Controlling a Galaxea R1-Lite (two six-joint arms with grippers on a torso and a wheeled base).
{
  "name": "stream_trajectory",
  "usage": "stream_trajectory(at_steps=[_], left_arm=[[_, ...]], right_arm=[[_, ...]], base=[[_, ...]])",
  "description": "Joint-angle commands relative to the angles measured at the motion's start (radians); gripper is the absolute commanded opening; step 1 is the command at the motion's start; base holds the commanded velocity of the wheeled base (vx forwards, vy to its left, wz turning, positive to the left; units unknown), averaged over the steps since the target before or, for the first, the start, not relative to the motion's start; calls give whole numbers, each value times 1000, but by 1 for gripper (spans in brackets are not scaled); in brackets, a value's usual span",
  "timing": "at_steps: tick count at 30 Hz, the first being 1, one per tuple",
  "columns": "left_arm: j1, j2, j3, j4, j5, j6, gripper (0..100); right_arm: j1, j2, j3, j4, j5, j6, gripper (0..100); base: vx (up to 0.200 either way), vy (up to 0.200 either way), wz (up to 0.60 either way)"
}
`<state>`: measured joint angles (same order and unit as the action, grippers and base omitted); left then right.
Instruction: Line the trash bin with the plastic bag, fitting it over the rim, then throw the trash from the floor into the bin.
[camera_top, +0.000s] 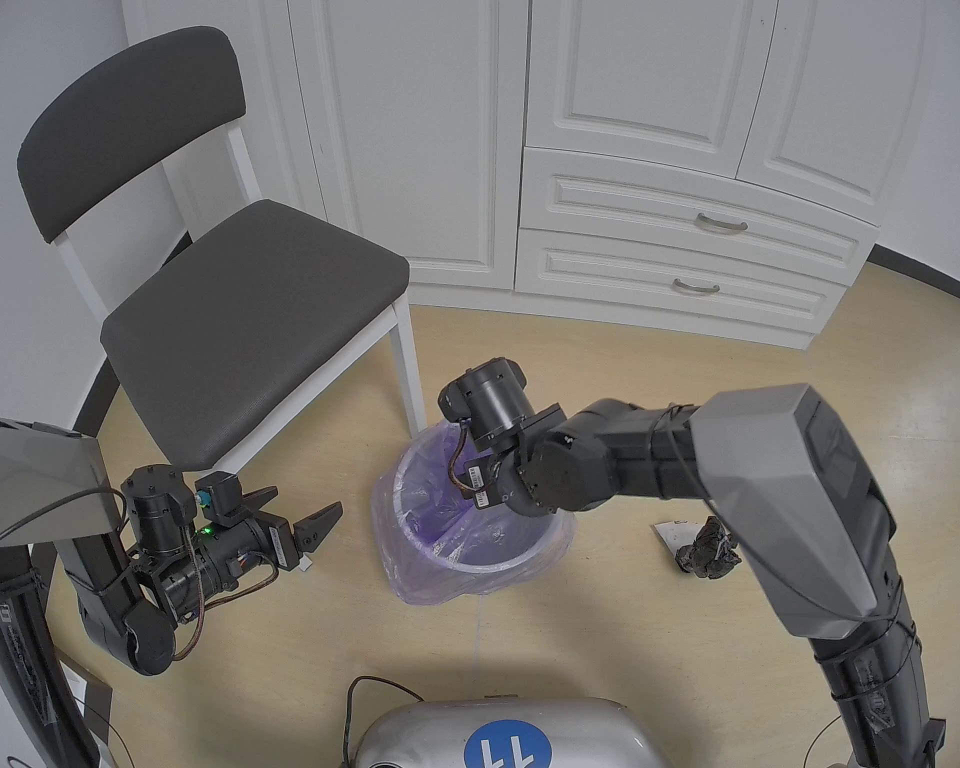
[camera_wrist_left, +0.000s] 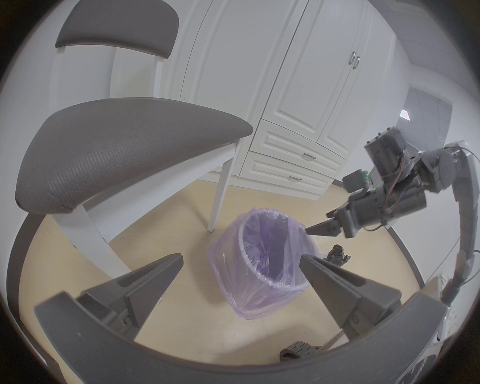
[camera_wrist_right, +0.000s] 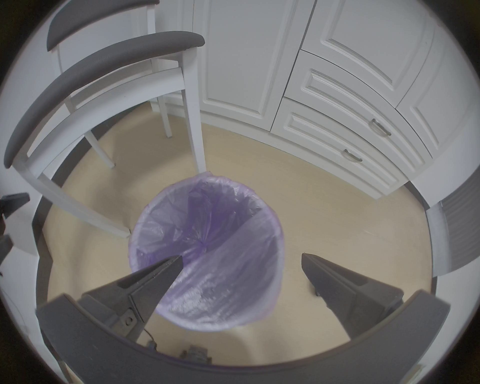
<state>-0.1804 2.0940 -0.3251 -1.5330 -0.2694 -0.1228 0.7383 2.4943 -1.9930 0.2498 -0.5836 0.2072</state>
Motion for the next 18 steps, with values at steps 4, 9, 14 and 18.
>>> stream_trajectory(at_steps=[4,9,14,18], left_arm=[[-14,1,3,-1,-1,0,100],[-14,3,5,-1,-2,11,100],[-16,0,6,-1,-2,12,100],[-16,0,5,-1,-2,12,100]], right_arm=[[41,150,-7,-155,-42,18,100],[50,236,-7,-417,-82,-57,100],[49,262,-7,-438,-97,-103,100],[42,273,-7,-438,-157,-172,100]], base=[[0,0,0],[0,0,0],[0,0,0],[0,0,0]])
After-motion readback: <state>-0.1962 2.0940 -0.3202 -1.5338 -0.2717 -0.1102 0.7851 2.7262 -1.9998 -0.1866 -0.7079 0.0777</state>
